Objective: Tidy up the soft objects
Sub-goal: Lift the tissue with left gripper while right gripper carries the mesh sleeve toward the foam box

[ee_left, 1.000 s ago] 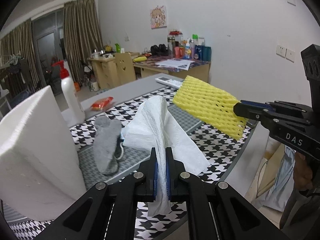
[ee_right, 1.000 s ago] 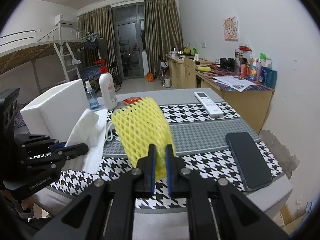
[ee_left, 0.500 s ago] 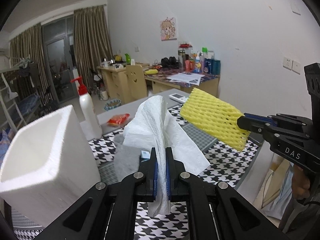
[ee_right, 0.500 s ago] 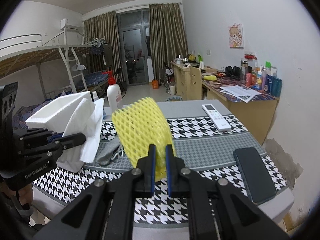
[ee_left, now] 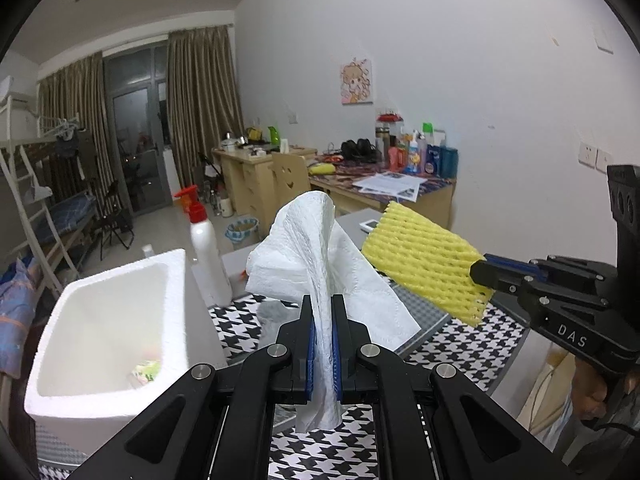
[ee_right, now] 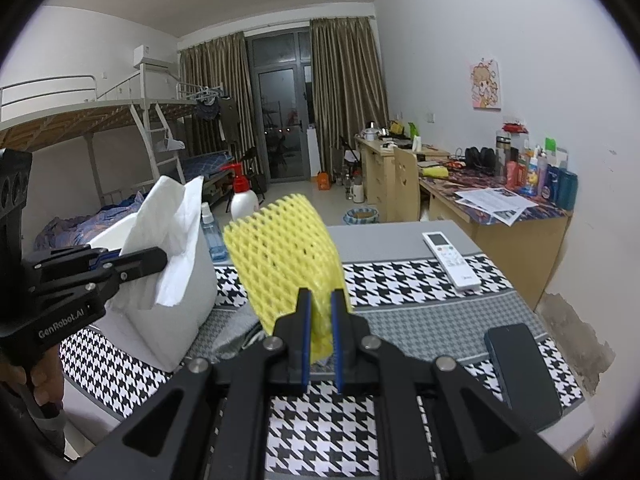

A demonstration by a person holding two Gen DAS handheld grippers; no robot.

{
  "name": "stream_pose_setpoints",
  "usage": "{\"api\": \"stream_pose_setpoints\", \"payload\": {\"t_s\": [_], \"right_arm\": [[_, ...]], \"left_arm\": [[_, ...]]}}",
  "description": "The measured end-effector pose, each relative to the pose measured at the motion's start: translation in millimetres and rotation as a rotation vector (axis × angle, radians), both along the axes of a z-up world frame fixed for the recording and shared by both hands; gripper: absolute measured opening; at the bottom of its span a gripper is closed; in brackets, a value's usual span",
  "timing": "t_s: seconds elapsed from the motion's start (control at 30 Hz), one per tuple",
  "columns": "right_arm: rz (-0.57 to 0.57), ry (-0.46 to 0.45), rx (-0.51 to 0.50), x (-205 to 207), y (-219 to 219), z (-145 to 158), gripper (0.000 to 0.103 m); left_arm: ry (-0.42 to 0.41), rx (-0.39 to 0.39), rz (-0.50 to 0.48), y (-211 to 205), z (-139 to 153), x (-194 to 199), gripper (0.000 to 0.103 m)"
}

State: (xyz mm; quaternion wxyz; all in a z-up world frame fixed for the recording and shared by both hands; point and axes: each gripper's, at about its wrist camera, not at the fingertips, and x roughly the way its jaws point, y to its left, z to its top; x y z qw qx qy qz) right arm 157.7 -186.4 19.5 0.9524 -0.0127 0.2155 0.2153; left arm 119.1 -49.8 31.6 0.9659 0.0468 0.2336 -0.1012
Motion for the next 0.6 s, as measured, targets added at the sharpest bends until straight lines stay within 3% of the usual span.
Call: {"api": "stream_pose_setpoints", "payload": {"t_s": [0.6], "right_arm": [[0.079, -0.046, 0.015, 4.1, 36.4, 23.1, 0.012]], "left_arm": [[-0.056, -0.026, 0.117, 42.7, 23.1, 1.5, 0.007]]}}
